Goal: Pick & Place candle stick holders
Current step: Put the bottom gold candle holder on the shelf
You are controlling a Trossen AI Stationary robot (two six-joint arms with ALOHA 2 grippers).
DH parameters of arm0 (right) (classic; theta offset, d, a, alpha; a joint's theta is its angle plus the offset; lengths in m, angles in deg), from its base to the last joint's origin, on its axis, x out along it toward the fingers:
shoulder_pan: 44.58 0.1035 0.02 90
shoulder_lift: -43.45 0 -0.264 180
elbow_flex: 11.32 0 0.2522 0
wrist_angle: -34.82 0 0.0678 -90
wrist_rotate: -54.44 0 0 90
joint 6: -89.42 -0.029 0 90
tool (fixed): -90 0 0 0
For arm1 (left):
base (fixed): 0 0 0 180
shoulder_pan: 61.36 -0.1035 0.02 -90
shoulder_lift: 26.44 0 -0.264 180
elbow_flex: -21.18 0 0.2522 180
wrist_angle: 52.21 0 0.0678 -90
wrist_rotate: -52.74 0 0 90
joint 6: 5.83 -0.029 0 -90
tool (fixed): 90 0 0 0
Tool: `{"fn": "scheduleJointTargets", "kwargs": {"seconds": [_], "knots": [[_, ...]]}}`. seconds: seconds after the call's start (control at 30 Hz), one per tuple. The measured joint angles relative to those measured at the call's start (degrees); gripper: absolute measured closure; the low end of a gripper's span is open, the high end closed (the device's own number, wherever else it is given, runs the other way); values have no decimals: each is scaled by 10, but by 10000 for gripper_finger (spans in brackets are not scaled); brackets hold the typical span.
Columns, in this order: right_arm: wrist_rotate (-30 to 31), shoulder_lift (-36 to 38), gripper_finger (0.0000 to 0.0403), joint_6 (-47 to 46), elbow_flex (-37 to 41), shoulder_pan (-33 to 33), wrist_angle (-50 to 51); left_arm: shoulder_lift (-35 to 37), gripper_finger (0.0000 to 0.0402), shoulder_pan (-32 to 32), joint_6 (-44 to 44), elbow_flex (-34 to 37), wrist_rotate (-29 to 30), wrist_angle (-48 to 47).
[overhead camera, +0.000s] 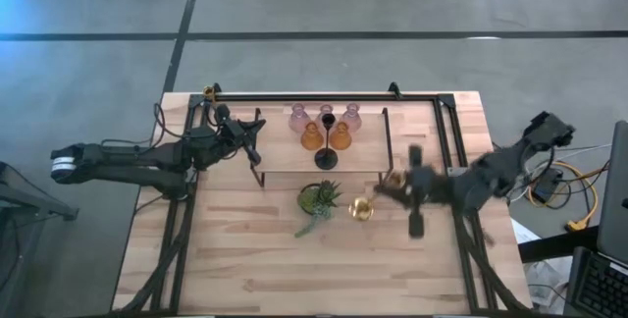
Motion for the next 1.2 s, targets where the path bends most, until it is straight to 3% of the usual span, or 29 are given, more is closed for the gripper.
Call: {"fn": "scheduleJointTargets", "kwargs": {"seconds": [0.37,0.6,0.8,1.2], "knots": [[-5,99,394,32,0,-129,79,0,394,0,0,0,0,0],[-11,97,394,45,0,-215,102,0,394,0,0,0,0,-1],[-78,90,394,38,0,-289,103,0,394,0,0,0,0,-1],[-146,42,394,59,0,-373,104,0,394,0,0,0,0,-1]]}}
